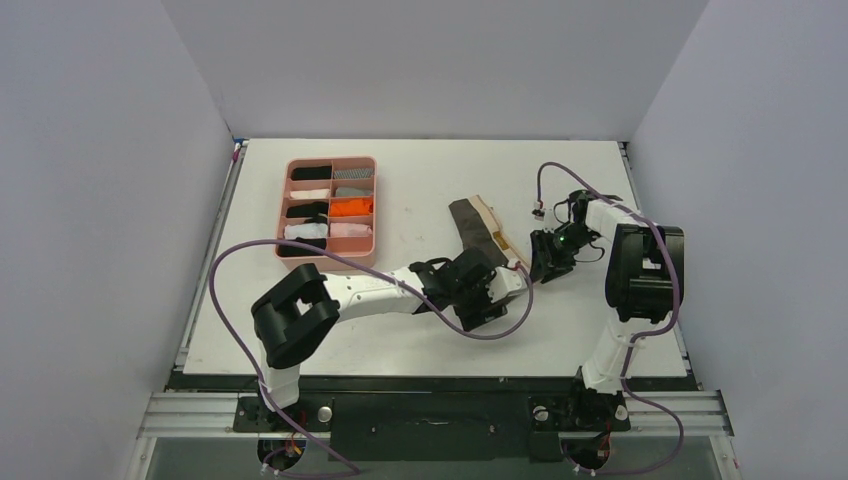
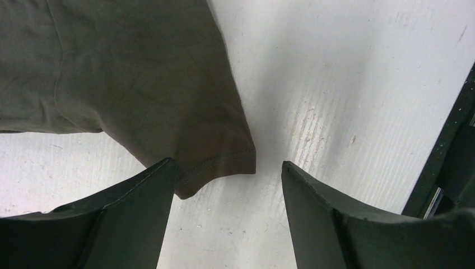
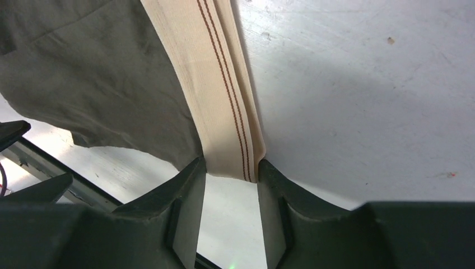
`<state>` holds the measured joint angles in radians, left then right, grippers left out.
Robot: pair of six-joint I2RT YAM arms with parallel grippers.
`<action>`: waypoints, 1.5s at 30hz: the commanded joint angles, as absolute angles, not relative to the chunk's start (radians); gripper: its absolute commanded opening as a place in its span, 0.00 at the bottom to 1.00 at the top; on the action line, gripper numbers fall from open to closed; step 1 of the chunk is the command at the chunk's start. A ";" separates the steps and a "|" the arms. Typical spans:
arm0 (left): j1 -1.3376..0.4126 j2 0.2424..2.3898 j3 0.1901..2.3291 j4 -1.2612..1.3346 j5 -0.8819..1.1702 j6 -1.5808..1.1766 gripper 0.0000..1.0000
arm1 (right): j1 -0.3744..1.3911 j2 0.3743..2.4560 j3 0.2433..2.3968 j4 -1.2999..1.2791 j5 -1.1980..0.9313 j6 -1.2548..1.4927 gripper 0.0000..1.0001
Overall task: Roll the underwear
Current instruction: Flatten out the underwear at the center of the board.
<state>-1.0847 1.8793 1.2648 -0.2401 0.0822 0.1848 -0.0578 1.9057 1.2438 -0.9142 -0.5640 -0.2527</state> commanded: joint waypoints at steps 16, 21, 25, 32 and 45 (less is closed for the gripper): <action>-1.163 1.989 1.319 -0.227 -0.043 0.332 0.50 | -0.094 1.912 1.292 -0.940 -0.760 -0.291 0.00; -1.167 2.018 1.323 -0.209 -0.087 0.338 0.27 | -0.093 1.896 1.297 -0.969 -0.779 -0.315 0.00; -1.167 2.011 1.316 -0.223 -0.100 0.345 0.10 | -0.095 1.883 1.305 -0.990 -0.789 -0.335 0.00; -1.151 1.950 1.300 -0.243 -0.079 0.347 0.00 | -0.096 1.853 1.379 -1.087 -0.848 -0.405 0.00; -0.813 1.814 1.806 -0.546 0.200 0.206 0.00 | -0.013 1.810 1.885 -1.162 -0.936 -0.249 0.00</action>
